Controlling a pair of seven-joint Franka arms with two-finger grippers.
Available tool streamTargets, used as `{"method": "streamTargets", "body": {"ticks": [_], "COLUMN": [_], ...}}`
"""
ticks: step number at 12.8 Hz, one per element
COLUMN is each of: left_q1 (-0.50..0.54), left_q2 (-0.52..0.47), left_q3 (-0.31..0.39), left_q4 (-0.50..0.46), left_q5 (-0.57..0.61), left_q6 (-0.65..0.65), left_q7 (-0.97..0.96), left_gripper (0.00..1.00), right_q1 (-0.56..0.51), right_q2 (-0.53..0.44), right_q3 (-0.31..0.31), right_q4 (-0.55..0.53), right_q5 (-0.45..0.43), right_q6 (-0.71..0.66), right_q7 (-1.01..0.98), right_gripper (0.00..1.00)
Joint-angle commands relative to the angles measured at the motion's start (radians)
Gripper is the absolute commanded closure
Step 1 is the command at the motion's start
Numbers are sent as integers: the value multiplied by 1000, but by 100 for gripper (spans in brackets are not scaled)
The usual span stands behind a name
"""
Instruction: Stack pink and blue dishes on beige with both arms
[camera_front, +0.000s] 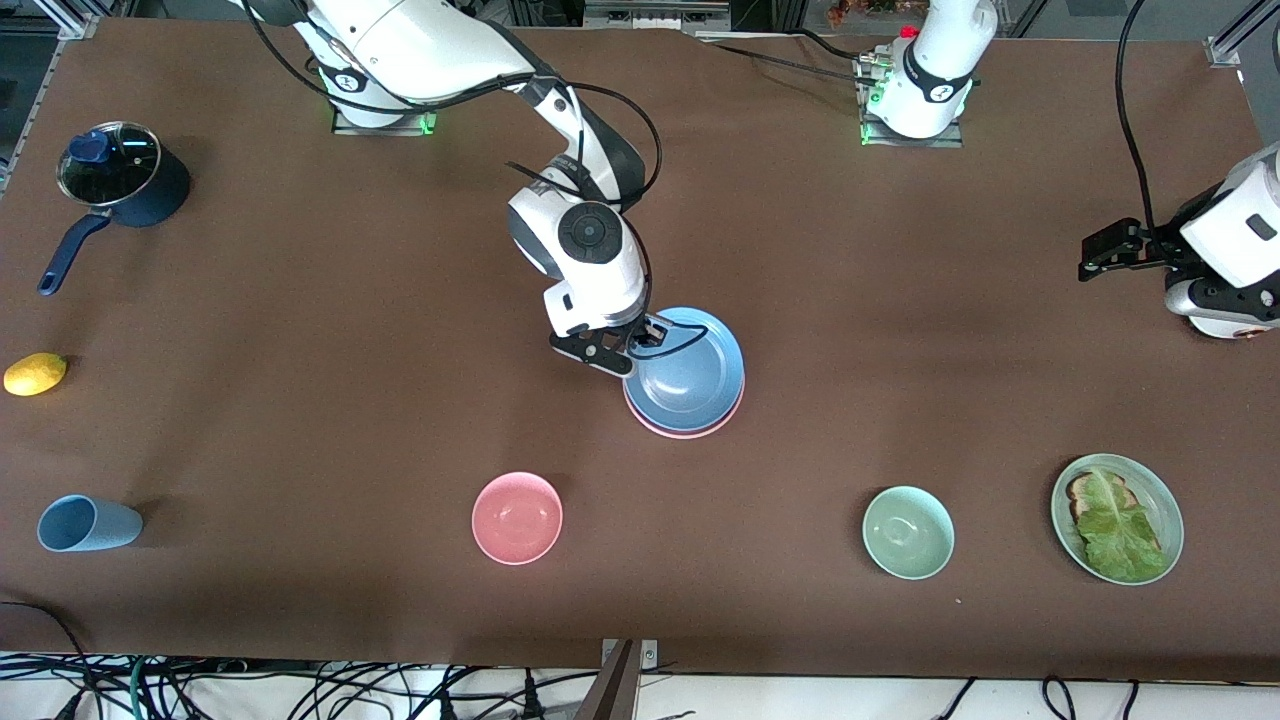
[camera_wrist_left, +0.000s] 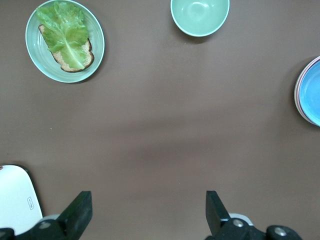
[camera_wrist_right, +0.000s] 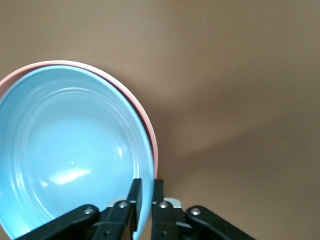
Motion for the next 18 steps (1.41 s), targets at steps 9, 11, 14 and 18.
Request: {"method": "streamTargets", "body": {"ticks": [9,11,14,18], "left_q1": [-4,-5,-5,-8], "left_q2": [-12,-12,-12,-12], "left_q3": [1,1,1,1], "left_q4": [-13,-13,-14,-14], "left_q5": [-11,-11,-11,-9], "left_q6": [5,5,5,4], "left_q7": [-7,-7,-7,-7], "left_gripper": [0,0,0,0], "right_q1": [-76,-145,-286,-335], "right_q2": [-168,-221,-296,-451], "right_q3": [-118,-169,-184,-213], "right_q4": [31,31,31,20], "right_q5": [-27,-11,67,73], "right_q6": [-227,-300,-422,-578], "right_q7": [-294,-478,-733,-922], "right_gripper": [0,0,0,0]}}
